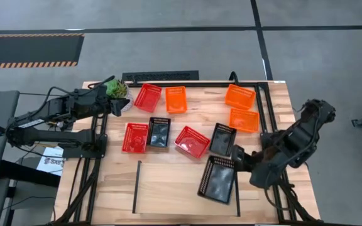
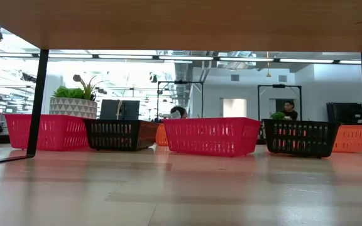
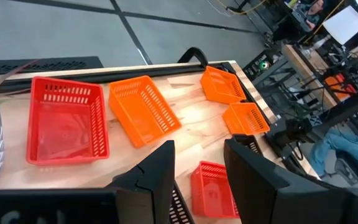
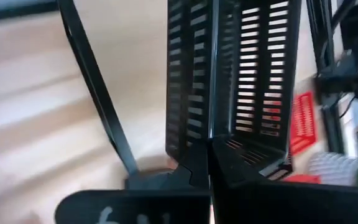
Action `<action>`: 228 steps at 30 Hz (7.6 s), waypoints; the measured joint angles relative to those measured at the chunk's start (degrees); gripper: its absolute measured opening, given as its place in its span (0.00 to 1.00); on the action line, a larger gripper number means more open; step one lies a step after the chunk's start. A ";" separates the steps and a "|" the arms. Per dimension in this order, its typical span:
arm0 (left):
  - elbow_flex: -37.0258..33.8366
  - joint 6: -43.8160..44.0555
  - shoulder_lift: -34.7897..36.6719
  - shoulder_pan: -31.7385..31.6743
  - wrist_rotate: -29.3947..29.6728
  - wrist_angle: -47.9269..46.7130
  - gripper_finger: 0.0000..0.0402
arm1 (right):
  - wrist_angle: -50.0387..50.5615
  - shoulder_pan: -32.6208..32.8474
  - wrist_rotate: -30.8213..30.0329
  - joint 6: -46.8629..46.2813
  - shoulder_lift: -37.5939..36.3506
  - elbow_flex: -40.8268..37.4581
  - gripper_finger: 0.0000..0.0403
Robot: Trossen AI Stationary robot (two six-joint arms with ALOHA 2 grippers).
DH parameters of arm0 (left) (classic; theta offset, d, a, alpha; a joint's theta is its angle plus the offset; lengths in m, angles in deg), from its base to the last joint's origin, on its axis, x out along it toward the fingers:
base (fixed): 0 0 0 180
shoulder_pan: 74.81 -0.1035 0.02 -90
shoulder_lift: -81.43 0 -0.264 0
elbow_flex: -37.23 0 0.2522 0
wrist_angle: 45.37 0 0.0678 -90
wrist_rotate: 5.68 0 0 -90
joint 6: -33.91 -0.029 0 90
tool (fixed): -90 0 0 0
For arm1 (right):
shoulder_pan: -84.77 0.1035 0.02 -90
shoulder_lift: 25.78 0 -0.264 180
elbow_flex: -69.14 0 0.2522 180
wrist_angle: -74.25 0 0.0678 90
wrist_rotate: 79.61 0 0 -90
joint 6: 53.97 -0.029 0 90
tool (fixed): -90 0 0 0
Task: Stack baskets on shelf by color
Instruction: Put the top black bin on the shelf, then stack the right black bin on the top of the black bin on the shelf
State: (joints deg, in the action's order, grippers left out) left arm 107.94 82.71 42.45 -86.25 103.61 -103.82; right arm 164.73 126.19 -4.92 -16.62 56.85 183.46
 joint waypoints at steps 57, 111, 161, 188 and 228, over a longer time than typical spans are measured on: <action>0.00 3.52 -0.50 -0.01 3.21 0.15 0.31 | -17.92 7.56 -5.59 1.26 -8.30 -26.64 0.08; 0.00 3.78 -0.51 -0.02 3.52 0.35 0.31 | -20.96 -16.46 -14.29 -49.20 -1.95 -15.45 0.15; 0.00 2.94 -0.50 -0.02 1.51 0.03 0.31 | -33.40 -13.24 0.31 -39.07 6.87 25.39 0.03; 0.00 4.96 -0.52 -0.02 5.36 0.36 0.31 | -69.20 -15.60 16.90 -24.13 9.68 34.29 0.09; -0.02 -2.14 -0.44 -0.02 5.46 1.57 0.31 | 8.30 -29.76 -18.54 -123.64 -22.40 -18.72 0.35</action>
State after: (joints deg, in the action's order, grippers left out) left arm 107.92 80.57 42.01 -86.27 109.07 -102.25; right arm 173.03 96.44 -23.46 -140.26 34.45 164.73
